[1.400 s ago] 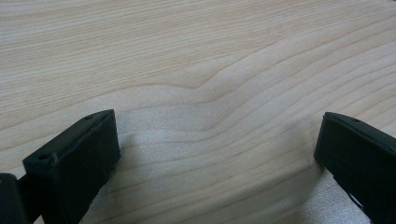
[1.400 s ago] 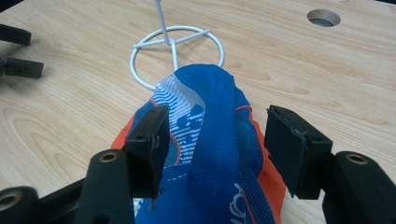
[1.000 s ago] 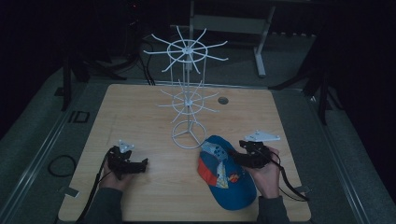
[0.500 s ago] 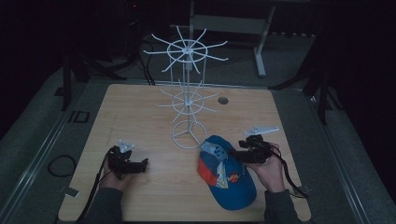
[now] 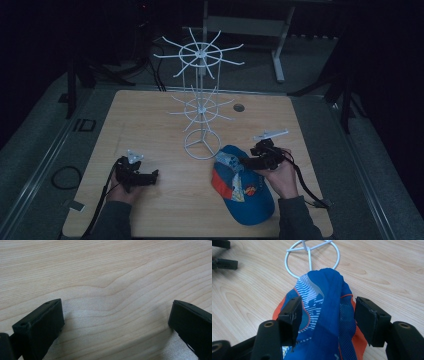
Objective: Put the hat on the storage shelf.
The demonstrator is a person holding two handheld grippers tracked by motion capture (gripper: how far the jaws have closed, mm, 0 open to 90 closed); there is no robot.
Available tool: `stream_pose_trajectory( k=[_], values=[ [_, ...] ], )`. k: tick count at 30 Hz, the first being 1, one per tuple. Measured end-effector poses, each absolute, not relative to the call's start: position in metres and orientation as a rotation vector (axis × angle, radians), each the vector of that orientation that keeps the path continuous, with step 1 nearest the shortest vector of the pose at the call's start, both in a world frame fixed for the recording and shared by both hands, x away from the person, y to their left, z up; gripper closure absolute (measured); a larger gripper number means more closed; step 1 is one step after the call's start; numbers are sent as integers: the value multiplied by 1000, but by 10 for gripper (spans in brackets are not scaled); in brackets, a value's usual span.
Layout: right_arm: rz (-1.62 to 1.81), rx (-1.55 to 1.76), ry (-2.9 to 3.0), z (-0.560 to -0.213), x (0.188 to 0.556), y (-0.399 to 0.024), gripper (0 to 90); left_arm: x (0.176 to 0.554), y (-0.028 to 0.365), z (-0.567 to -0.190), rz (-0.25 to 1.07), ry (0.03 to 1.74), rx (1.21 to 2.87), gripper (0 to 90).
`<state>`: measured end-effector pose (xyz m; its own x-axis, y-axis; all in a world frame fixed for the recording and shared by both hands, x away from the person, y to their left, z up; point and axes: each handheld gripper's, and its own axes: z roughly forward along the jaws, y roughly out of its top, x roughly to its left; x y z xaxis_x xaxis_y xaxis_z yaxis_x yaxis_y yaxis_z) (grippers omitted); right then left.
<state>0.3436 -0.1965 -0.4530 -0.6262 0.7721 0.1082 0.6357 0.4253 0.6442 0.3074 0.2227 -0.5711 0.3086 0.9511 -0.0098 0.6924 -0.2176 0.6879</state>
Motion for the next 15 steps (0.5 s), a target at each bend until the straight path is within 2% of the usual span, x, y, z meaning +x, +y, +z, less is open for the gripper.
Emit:
stream_pose_trajectory(
  k=[15],
  values=[
    [871,1291,2551,-469,362,-186,383,307,223,-571,569,1449,1995,2]
  ],
)
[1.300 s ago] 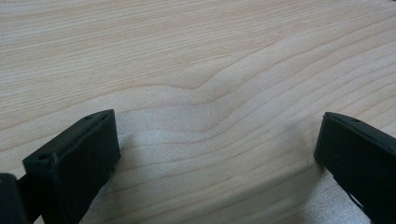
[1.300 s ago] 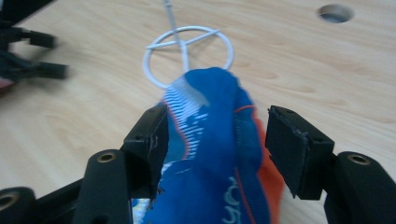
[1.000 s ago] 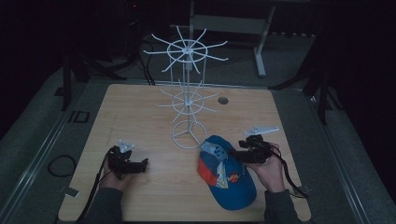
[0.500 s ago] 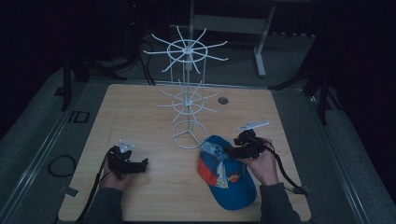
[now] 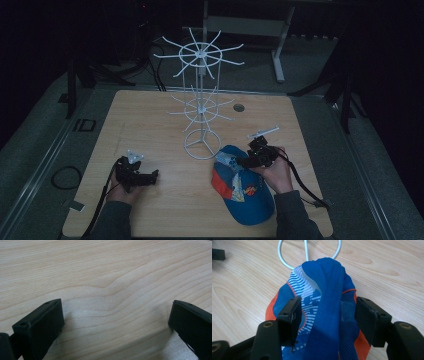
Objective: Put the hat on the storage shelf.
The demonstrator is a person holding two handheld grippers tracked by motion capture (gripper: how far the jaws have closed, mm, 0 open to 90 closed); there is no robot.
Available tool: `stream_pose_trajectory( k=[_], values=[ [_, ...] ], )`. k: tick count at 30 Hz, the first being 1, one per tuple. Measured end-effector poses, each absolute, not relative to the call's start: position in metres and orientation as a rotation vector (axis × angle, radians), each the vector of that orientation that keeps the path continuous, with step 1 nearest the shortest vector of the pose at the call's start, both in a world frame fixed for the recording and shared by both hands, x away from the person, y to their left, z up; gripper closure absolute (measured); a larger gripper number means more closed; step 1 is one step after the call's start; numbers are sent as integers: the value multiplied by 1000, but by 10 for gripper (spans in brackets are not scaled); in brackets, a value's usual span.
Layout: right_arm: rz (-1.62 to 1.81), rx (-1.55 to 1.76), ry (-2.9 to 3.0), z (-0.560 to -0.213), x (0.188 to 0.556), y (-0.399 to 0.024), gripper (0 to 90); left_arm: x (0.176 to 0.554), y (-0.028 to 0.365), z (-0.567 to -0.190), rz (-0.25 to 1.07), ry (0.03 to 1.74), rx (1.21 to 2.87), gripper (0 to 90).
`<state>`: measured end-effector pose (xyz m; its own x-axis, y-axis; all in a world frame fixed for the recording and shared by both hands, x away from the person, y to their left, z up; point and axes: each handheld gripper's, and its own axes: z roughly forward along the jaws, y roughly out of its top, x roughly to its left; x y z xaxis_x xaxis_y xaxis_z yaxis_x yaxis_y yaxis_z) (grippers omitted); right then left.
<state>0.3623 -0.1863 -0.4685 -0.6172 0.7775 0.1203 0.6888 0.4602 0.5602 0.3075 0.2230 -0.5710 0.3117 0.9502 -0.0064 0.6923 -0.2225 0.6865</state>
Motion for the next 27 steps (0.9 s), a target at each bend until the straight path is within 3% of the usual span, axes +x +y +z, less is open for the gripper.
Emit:
stream_pose_trajectory(
  k=[19,23,25,26,27],
  values=[
    [727,1367,2709,-493,388,-176,536,307,223,-571,567,1450,1994,2],
    [678,1388,2734,-497,392,-173,623,307,223,-571,567,1450,1994,2],
    [663,1369,2752,-499,392,-171,728,307,223,-571,567,1450,1994,2],
    [679,1341,2754,-498,391,-171,834,307,223,-571,567,1450,1994,2],
    [679,1341,2754,-498,391,-171,834,307,223,-571,567,1450,1994,2]
  ],
)
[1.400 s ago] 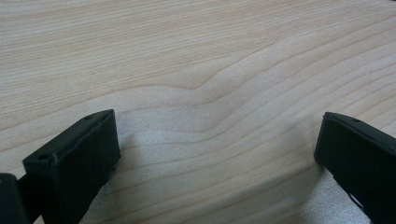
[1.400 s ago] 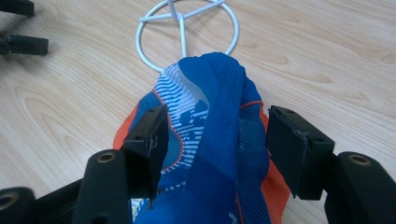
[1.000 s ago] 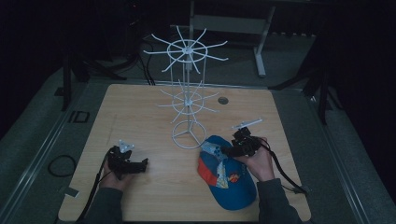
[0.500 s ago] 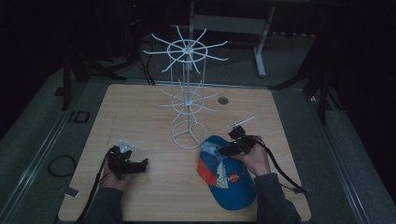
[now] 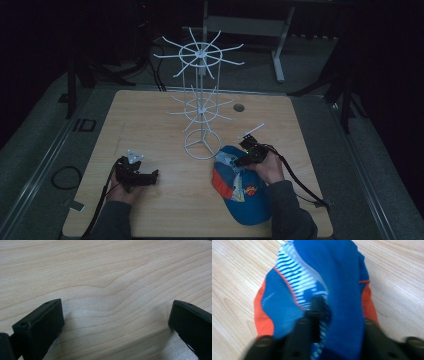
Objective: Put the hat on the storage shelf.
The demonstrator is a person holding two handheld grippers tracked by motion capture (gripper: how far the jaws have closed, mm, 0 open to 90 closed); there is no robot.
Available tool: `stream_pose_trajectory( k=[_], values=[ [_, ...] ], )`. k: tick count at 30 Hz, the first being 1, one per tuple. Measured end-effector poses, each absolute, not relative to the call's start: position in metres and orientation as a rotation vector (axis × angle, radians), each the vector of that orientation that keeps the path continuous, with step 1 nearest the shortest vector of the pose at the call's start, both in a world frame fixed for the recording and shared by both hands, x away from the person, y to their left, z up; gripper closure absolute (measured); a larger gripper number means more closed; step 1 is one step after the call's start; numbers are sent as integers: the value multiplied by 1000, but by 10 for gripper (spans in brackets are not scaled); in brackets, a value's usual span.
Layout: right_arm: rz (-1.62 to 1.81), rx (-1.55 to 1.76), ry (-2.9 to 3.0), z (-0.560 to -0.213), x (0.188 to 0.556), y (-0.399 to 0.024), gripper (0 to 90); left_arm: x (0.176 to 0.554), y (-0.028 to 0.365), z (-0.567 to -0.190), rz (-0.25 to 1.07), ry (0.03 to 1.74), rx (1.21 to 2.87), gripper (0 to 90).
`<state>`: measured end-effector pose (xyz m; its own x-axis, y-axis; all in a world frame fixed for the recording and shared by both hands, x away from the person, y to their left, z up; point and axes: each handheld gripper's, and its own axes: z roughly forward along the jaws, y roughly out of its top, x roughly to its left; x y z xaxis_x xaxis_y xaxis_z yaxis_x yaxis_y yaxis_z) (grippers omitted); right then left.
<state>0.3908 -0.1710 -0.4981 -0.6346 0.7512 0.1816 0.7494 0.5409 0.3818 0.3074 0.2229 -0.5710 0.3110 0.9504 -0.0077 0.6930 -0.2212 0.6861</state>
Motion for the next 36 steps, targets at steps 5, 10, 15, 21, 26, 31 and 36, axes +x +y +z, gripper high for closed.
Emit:
stream_pose_trajectory(
  k=[5,10,15,21,26,31,36],
  values=[
    [772,1288,2710,-485,380,-176,874,307,223,-571,567,1450,1994,2],
    [860,1250,2677,-473,370,-182,875,307,223,-571,567,1450,1994,2],
    [949,1190,2653,-461,359,-188,875,307,223,-571,568,1451,1990,2],
    [1022,1159,2621,-451,349,-195,875,307,223,-571,568,1451,1988,2],
    [1057,1126,2594,-446,341,-199,874,307,223,-571,569,1451,1988,2],
    [1099,1090,2563,-437,331,-203,875,307,223,-571,567,1452,1990,2],
    [1128,1066,2546,-431,326,-205,875,307,223,-571,565,1450,1995,2]
  ],
)
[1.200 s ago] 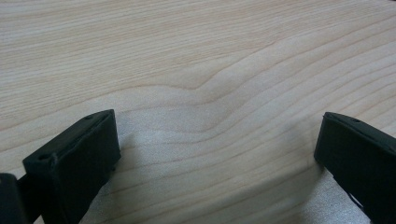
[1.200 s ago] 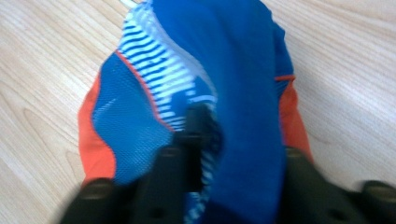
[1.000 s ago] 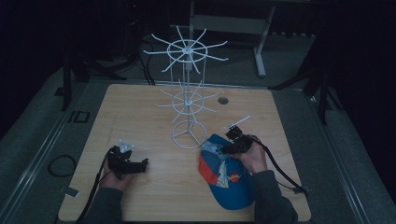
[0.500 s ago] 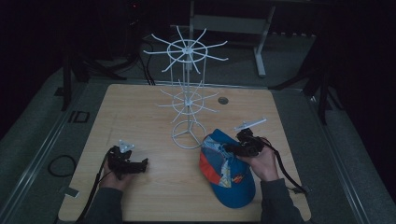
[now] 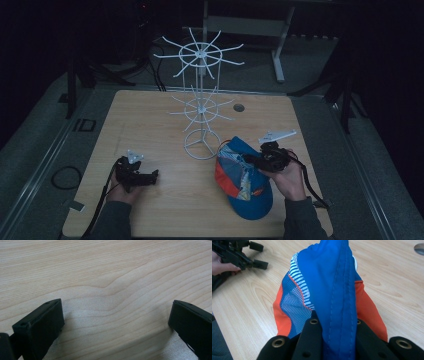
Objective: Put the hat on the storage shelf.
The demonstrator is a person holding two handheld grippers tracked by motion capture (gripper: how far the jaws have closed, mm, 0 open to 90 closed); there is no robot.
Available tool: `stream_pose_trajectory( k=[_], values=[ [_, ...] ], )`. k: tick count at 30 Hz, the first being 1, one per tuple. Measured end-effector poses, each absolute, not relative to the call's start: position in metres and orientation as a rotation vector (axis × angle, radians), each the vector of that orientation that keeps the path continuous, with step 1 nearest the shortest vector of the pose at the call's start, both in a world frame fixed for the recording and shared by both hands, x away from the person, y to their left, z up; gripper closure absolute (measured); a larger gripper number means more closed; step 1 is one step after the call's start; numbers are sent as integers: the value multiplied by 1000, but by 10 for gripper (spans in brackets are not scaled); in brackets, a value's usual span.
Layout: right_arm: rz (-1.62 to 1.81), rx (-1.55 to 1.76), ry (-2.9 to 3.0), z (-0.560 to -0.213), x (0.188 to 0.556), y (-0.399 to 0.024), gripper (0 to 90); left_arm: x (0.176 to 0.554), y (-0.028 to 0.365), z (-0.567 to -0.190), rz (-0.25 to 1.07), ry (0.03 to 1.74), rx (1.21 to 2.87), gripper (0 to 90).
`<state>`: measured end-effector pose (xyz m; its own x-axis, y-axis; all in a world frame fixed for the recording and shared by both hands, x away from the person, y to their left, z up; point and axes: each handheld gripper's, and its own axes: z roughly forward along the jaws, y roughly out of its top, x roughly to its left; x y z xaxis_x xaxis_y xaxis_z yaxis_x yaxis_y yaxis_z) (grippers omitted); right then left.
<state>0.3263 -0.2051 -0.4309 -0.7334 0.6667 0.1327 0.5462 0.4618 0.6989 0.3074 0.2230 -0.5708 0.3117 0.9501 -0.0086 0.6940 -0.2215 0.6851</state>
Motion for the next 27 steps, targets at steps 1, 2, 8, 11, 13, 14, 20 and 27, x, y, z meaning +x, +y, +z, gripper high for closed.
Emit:
stream_pose_trajectory(
  k=[1,2,8,11,13,14,20,27],
  values=[
    [1141,1064,2533,-428,325,-206,875,307,223,-571,565,1450,1996,2],
    [1141,1064,2533,-428,325,-206,875,307,223,-571,565,1450,1996,2],
    [1195,1053,2511,-422,322,-210,875,307,223,-571,567,1450,1995,2],
    [1235,1041,2490,-417,321,-213,875,307,223,-571,565,1451,1996,2],
    [1250,1040,2476,-415,320,-215,874,307,223,-571,566,1451,1996,2],
    [1257,1040,2469,-413,320,-215,874,307,223,-571,566,1450,1996,2],
    [1287,1032,2440,-408,321,-217,874,307,223,-571,565,1451,1995,2],
    [1326,1026,2403,-401,319,-220,874,307,223,-571,568,1450,1994,2]
  ],
)
